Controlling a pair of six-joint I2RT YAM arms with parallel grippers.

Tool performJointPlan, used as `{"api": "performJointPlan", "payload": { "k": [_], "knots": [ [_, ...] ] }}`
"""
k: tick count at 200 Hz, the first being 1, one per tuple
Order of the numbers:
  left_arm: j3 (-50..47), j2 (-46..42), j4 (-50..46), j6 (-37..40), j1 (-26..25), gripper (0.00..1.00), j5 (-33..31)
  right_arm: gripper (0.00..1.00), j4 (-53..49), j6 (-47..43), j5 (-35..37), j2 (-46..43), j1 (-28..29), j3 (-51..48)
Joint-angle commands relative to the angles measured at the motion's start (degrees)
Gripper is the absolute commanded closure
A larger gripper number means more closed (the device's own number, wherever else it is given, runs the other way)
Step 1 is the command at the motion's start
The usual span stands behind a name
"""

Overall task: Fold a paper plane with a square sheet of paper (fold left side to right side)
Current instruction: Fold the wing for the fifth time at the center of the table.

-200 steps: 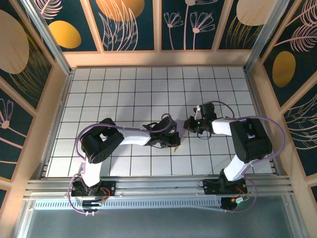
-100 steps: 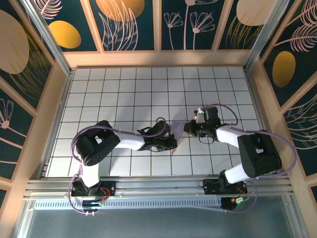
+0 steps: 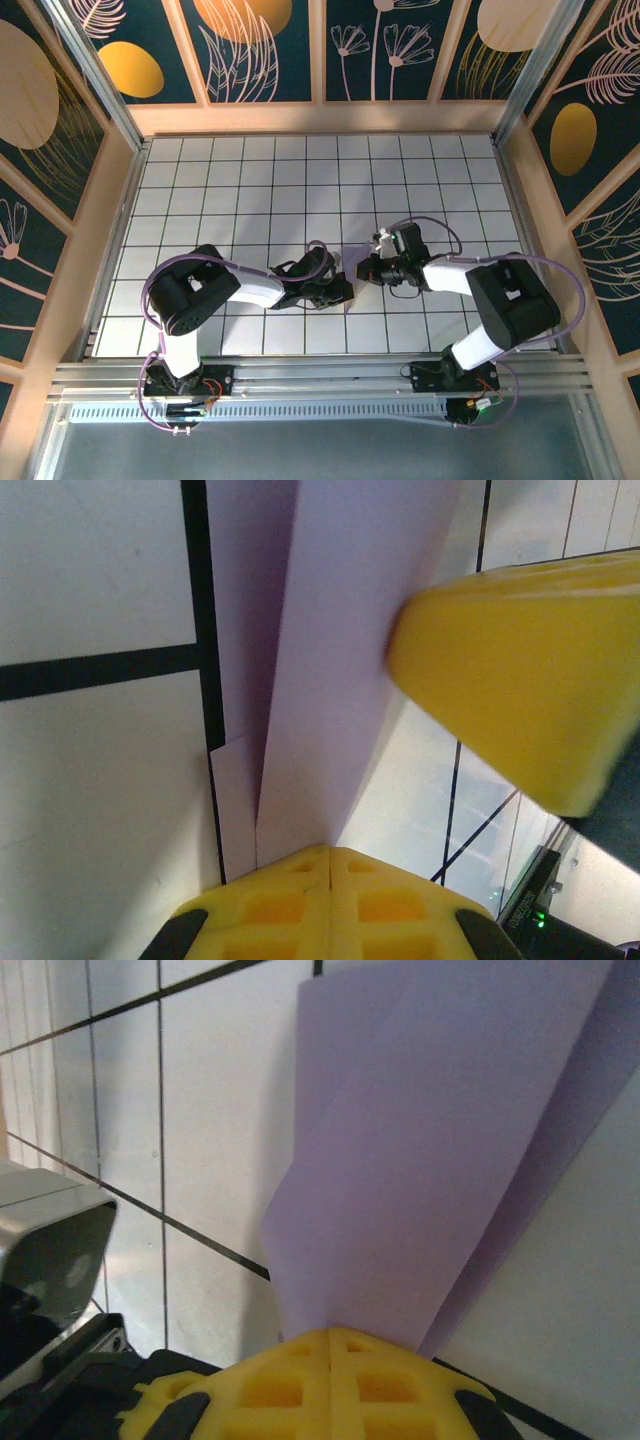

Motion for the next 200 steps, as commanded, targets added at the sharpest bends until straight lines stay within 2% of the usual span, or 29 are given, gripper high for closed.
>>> {"api": "performJointPlan", "payload": {
  "k": [1, 84, 200],
  "knots": [
    [-2.0, 1.1, -6.2, -1.4, 0.3, 0.98, -0.4, 1.0, 1.9, -0.2, 0.6, 1.6, 0.6, 1.9],
    [-1.5, 1.7, -8.4, -1.6, 0.5, 0.99, -0.8, 1.0, -0.5, -3.6, 3.9, 6.0, -0.6, 4.6],
    [-1.5, 2.4, -8.5, -1.9, 0.5, 0.99, -0.4, 1.0, -3.6, -9.7, 1.5, 12.6, -9.7, 13.3]
  ]
}}
